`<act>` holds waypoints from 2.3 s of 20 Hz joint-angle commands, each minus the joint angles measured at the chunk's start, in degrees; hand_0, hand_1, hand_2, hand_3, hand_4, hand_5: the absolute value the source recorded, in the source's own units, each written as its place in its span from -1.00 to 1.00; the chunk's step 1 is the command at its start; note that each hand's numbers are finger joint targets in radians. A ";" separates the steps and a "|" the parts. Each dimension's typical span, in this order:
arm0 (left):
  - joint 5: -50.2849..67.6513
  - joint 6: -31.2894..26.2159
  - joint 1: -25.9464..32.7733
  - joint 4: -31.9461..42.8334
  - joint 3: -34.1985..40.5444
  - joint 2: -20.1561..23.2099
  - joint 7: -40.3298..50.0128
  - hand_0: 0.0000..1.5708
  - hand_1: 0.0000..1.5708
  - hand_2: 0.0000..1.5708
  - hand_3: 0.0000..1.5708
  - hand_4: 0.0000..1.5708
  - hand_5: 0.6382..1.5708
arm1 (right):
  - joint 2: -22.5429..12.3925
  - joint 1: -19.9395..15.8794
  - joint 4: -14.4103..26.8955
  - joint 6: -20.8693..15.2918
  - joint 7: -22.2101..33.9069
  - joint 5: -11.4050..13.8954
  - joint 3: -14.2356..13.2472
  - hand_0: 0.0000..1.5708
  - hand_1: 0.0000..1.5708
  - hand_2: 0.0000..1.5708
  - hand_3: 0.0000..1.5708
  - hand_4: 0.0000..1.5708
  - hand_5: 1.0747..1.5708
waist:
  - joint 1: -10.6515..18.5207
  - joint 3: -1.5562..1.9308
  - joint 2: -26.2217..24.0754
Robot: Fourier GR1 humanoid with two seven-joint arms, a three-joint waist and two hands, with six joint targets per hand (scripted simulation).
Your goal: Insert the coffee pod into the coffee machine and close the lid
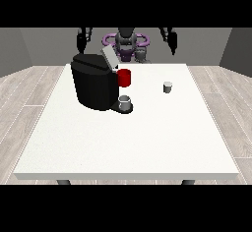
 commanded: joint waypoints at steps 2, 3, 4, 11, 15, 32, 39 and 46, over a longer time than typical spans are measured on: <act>-1.65 -2.84 -3.70 3.67 1.53 4.28 -2.37 -1.00 -1.00 -1.00 -1.00 -1.00 1.00 | -0.74 -1.41 0.10 1.01 1.21 1.36 1.04 -1.00 -1.00 -1.00 -1.00 -1.00 1.00 | -2.49 0.61 1.74; -0.80 -7.25 -3.24 3.36 2.29 8.59 -3.04 -1.00 -1.00 -1.00 -1.00 -1.00 1.00 | -2.10 -2.83 -0.08 1.61 2.40 -0.59 -1.30 -1.00 -1.00 -1.00 -1.00 -1.00 1.00 | -1.95 0.61 2.10; -2.87 -8.78 -0.62 3.05 0.38 9.71 -6.21 -1.00 -1.00 -1.00 -1.00 -1.00 1.00 | -1.00 -0.53 1.12 0.59 -0.73 1.10 -0.38 -1.00 -1.00 -1.00 -1.00 -1.00 1.00 | -1.31 0.62 1.63; -7.37 -14.17 -11.98 11.52 5.13 23.29 -2.31 -1.00 -1.00 -1.00 -1.00 -1.00 1.00 | 0.90 -5.36 -1.60 -7.83 -2.56 11.84 3.66 -1.00 -1.00 -1.00 -1.00 -1.00 1.00 | -8.11 0.60 9.19; -10.61 -15.57 -15.96 18.45 5.45 26.60 -2.76 -1.00 -1.00 -1.00 -1.00 -1.00 1.00 | 2.59 -6.43 -4.57 -9.26 1.50 14.72 7.08 -1.00 -1.00 -1.00 -1.00 -1.00 1.00 | -11.16 0.57 10.16; -24.91 -8.51 -27.94 36.84 1.42 23.78 -9.83 -0.38 -0.38 -0.08 -0.38 -1.00 1.00 | 5.22 -10.76 4.98 -9.11 -1.82 10.27 3.87 -1.00 -1.00 -1.00 -1.00 -1.00 1.00 | -10.05 0.64 15.71; -33.31 0.63 -29.09 43.97 -1.04 23.92 -19.26 0.36 0.36 0.44 0.18 -0.41 1.00 | 2.46 -14.20 3.08 -6.70 2.91 11.55 3.31 -1.00 -1.00 -1.00 -1.00 -1.00 1.00 | -10.81 0.58 17.85; -42.27 -2.13 -32.55 45.04 -7.68 23.59 -11.91 0.11 0.11 0.30 0.12 -0.57 1.00 | 3.26 -19.43 11.55 -9.39 2.53 13.16 1.01 -1.00 -1.00 -1.00 -1.00 -1.00 1.00 | -8.41 0.65 17.39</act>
